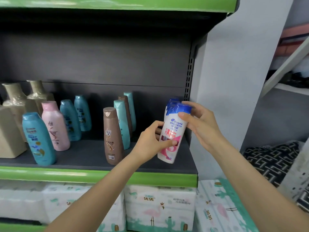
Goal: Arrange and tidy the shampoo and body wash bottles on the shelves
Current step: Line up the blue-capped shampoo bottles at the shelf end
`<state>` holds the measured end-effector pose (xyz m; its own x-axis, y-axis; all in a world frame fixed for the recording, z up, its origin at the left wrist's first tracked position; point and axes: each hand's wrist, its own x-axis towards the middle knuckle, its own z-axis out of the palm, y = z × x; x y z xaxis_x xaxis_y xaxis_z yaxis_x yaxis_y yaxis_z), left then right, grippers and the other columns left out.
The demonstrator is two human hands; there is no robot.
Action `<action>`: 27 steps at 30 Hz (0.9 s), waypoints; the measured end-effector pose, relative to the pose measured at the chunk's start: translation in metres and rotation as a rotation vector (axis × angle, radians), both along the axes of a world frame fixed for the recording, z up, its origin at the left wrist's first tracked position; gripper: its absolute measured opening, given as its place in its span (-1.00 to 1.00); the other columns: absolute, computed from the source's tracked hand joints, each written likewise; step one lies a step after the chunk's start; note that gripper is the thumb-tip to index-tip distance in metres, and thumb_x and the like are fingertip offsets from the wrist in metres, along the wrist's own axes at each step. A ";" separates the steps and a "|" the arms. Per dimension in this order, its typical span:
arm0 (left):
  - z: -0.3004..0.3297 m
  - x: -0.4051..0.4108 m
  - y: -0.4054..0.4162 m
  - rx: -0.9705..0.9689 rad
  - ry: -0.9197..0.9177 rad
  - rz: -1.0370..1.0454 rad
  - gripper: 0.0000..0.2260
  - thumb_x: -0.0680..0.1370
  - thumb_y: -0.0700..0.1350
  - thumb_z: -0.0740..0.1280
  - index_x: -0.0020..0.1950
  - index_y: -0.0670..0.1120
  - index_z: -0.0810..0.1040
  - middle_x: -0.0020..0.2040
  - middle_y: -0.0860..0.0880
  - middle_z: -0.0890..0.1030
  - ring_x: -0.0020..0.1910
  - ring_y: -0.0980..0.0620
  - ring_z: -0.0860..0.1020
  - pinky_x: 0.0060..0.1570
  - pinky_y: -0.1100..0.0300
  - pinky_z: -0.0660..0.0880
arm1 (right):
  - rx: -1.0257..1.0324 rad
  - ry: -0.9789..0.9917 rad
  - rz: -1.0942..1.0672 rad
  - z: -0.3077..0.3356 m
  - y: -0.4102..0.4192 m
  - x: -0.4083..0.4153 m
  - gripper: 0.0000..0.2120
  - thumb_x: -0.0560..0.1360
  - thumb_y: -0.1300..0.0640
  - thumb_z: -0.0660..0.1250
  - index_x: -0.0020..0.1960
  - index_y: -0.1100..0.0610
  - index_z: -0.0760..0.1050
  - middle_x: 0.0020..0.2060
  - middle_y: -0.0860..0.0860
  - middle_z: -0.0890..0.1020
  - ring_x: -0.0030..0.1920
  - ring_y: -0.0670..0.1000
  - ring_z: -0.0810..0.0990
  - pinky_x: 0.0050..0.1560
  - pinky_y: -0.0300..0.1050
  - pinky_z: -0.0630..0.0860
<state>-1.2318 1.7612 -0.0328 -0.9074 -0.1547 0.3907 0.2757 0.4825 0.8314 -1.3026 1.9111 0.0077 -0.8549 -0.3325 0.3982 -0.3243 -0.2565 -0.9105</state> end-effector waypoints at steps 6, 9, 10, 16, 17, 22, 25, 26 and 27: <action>0.009 -0.016 -0.001 0.048 0.091 -0.003 -0.60 0.41 -0.16 0.48 0.20 -0.02 0.44 0.00 -0.03 0.61 -0.14 0.04 0.63 -0.12 0.18 0.60 | 0.115 0.143 -0.014 -0.006 -0.004 -0.005 -0.70 0.41 0.37 0.40 0.07 0.08 0.55 -0.01 -0.02 0.67 -0.02 -0.02 0.65 -0.06 -0.16 0.60; 0.008 -0.019 -0.001 0.045 0.124 -0.013 -0.50 0.42 -0.19 0.47 0.29 0.05 0.38 -0.03 0.01 0.59 -0.21 0.13 0.62 -0.18 0.30 0.57 | 0.079 0.105 -0.006 -0.014 -0.004 -0.012 -0.68 0.42 0.37 0.39 0.11 0.09 0.54 0.03 0.02 0.66 0.02 0.01 0.65 0.00 -0.09 0.61; 0.008 -0.020 -0.002 0.039 0.134 -0.011 -0.47 0.43 -0.19 0.47 0.31 0.08 0.35 -0.04 0.04 0.57 -0.23 0.19 0.60 -0.21 0.35 0.55 | 0.065 0.079 -0.004 -0.016 -0.004 -0.014 -0.68 0.43 0.37 0.39 0.13 0.12 0.53 0.03 0.04 0.65 0.03 0.03 0.65 0.00 -0.06 0.62; 0.005 -0.027 0.000 -0.023 0.131 -0.034 -0.46 0.46 -0.19 0.43 0.35 0.11 0.31 -0.05 0.10 0.52 -0.19 0.25 0.57 -0.20 0.41 0.53 | 0.119 0.097 -0.040 -0.030 -0.007 -0.021 -0.67 0.43 0.35 0.39 0.15 0.10 0.54 0.05 0.01 0.65 0.05 0.03 0.64 0.03 -0.04 0.61; 0.004 -0.028 0.000 -0.024 0.135 -0.036 -0.48 0.46 -0.18 0.42 0.34 0.10 0.32 -0.05 0.11 0.52 -0.18 0.25 0.57 -0.20 0.40 0.53 | 0.122 0.097 -0.050 -0.031 -0.007 -0.021 -0.67 0.44 0.34 0.40 0.16 0.10 0.54 0.06 0.00 0.64 0.05 0.01 0.64 0.03 -0.04 0.61; 0.001 -0.029 0.001 -0.049 0.171 -0.019 -0.50 0.47 -0.18 0.42 0.33 0.10 0.33 -0.06 0.16 0.50 -0.14 0.21 0.56 -0.18 0.44 0.50 | 0.195 0.124 -0.055 -0.028 -0.002 -0.024 -0.68 0.46 0.30 0.40 0.18 0.07 0.53 0.10 0.03 0.63 0.04 0.00 0.64 0.02 -0.01 0.62; 0.002 -0.028 0.002 -0.068 0.173 -0.015 -0.50 0.47 -0.18 0.41 0.34 0.08 0.33 -0.07 0.17 0.49 -0.13 0.18 0.56 -0.16 0.42 0.52 | 0.250 0.150 -0.068 -0.025 0.000 -0.024 -0.68 0.45 0.29 0.40 0.17 0.07 0.53 0.10 0.03 0.62 0.07 0.02 0.62 0.05 0.05 0.61; 0.002 -0.028 0.001 -0.076 0.172 -0.015 -0.50 0.47 -0.18 0.41 0.34 0.08 0.33 -0.07 0.17 0.50 -0.12 0.18 0.57 -0.16 0.41 0.53 | 0.259 0.156 -0.068 -0.025 0.001 -0.024 -0.68 0.45 0.28 0.41 0.18 0.08 0.53 0.10 0.03 0.62 0.08 0.03 0.61 0.06 0.06 0.61; 0.001 -0.027 0.001 -0.084 0.170 -0.016 -0.50 0.47 -0.18 0.41 0.34 0.08 0.33 -0.06 0.16 0.50 -0.11 0.18 0.57 -0.15 0.40 0.53 | 0.268 0.161 -0.068 -0.025 0.002 -0.024 -0.67 0.45 0.28 0.41 0.19 0.09 0.52 0.11 0.03 0.62 0.10 0.04 0.61 0.06 0.06 0.61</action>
<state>-1.2588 1.7621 -0.0316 -0.8291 -0.1015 0.5498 0.4170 0.5429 0.7290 -1.3269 1.9129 -0.0173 -0.8120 -0.3884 0.4357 -0.4776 0.0131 -0.8785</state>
